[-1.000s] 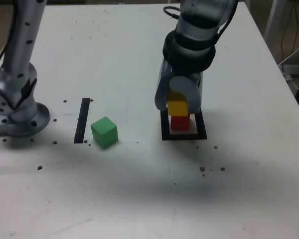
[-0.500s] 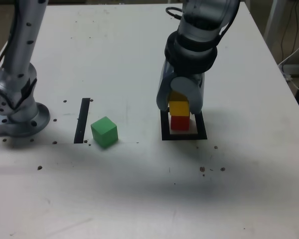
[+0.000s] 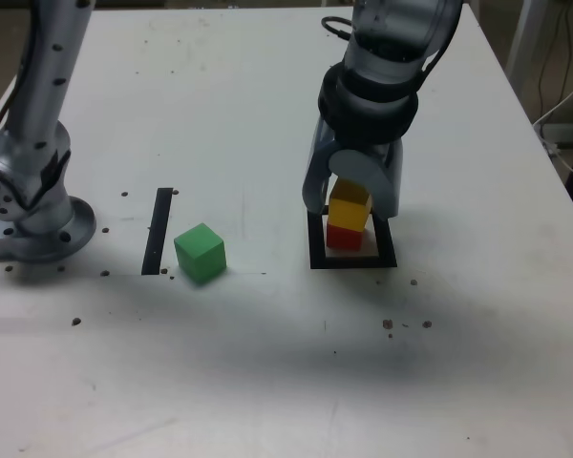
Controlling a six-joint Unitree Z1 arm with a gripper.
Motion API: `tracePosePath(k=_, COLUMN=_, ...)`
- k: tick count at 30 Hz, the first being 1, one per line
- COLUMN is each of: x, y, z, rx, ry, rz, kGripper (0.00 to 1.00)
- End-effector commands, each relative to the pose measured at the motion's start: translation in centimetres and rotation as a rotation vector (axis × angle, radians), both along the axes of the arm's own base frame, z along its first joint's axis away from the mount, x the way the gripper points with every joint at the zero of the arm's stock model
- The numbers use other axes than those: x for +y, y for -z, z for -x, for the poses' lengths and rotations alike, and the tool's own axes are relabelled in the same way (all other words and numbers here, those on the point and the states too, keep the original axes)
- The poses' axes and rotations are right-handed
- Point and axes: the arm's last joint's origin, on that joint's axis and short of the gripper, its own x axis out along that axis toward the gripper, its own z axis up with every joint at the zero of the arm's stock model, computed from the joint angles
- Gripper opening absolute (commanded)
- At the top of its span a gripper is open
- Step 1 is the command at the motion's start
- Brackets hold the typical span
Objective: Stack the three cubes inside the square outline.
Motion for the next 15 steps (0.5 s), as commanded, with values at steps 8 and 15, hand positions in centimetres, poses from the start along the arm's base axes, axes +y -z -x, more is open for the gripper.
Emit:
tracePosePath(k=8, x=0.2, y=-0.7, z=0.5, rx=-0.004, ry=0.004, rz=-0.017, kGripper=1.00)
tracePosePath(k=15, x=1.1, y=-4.6, z=3.8, rx=-0.059, ry=-0.015, rz=-0.085, kGripper=1.00)
